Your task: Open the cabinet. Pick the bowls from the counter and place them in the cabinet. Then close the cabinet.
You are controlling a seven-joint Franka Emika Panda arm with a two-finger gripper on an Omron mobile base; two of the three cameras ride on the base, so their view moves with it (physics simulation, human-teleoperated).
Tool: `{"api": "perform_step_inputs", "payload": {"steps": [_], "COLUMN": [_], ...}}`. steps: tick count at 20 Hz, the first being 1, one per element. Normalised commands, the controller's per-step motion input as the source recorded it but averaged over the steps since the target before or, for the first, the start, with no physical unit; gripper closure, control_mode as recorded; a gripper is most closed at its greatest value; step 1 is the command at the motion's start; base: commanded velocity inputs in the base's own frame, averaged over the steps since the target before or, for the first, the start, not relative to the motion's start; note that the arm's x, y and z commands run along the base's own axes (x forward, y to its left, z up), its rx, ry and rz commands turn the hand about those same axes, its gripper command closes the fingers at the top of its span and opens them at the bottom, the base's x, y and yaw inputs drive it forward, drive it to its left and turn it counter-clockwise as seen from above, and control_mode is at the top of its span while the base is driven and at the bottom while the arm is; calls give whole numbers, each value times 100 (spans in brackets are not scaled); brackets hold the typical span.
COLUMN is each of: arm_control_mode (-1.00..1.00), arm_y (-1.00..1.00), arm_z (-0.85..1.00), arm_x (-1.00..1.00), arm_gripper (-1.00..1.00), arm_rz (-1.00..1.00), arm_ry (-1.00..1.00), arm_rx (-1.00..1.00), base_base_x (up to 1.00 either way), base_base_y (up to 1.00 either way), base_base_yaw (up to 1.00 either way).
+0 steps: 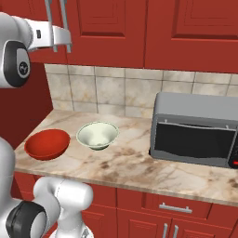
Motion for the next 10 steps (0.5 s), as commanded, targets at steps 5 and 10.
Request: {"api": "perform_step_inputs", "payload": {"steps": [5, 10], "arm_control_mode": [-100, -100], "arm_y": [16, 16], "arm_z": [0, 0], "arm_x": [0, 0], "arm_gripper": [-100, -100], "arm_rz": [0, 0], "arm_ry": [0, 0], "arm_rx": [9, 10], "base_base_x": [0, 0], "base_base_y": [0, 0], "base_base_yaw": [0, 0]}}
